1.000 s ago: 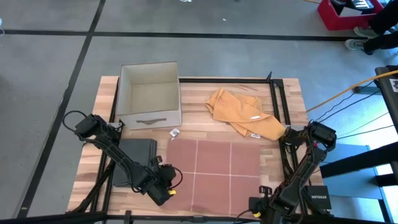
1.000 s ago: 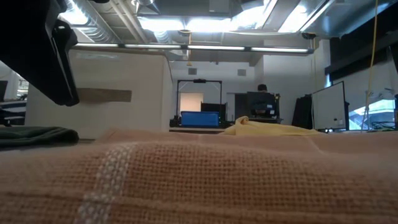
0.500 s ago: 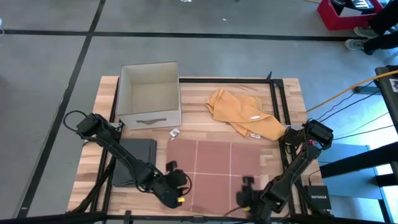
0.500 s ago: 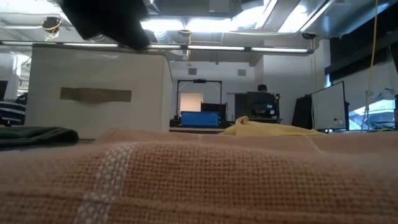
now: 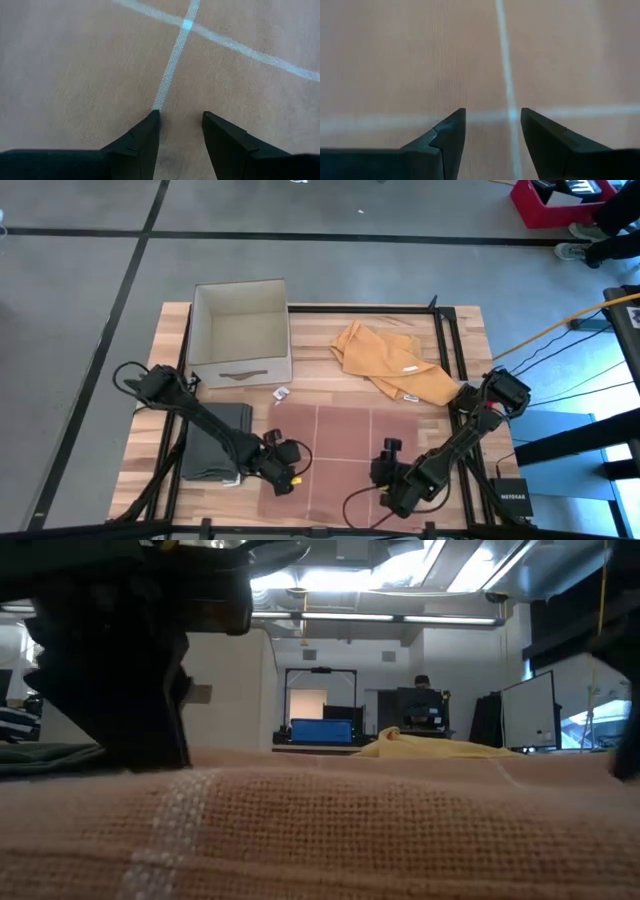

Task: Fold towel
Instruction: Fold the light orange towel

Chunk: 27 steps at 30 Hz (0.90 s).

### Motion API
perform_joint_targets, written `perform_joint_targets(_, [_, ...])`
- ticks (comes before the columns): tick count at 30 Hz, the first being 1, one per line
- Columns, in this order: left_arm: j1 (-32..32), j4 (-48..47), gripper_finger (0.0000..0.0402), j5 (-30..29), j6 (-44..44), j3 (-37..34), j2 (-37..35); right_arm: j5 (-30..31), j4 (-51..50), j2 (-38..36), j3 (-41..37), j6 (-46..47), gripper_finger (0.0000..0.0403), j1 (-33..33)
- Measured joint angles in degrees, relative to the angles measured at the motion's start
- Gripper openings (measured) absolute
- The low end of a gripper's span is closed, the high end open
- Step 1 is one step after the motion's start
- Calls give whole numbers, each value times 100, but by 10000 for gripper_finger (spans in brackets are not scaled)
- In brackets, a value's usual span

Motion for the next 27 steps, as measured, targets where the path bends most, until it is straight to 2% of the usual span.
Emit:
perform_joint_targets(2, [-49, -178, 143, 28, -205, -53, -17, -301, 39, 0, -137, 12, 193, 7])
perform_joint_targets(7, [-108, -400, 143, -21, -571, -137, -50, -343, 125, -17, -203, -50, 193, -49])
perform_joint_targets(12, [2, -692, 143, 177, -112, 154, -237, -509, -76, -206, 191, -575, 193, -223])
perform_joint_targets(15, [2, -620, 143, 145, 370, 365, -558, -603, -570, -444, 515, -676, 193, -206])
perform_joint_targets(18, [4, -640, 143, 132, 763, 398, -715, -626, -959, -614, 739, -514, 193, -192])
perform_joint_targets(22, [37, -695, 145, 113, 1054, 389, -729, -1002, -1579, -652, 839, -222, 193, -206])
perform_joint_targets(27, [135, -752, 178, 232, 1053, 322, -599, -1206, -2139, -647, 676, -115, 193, -256])
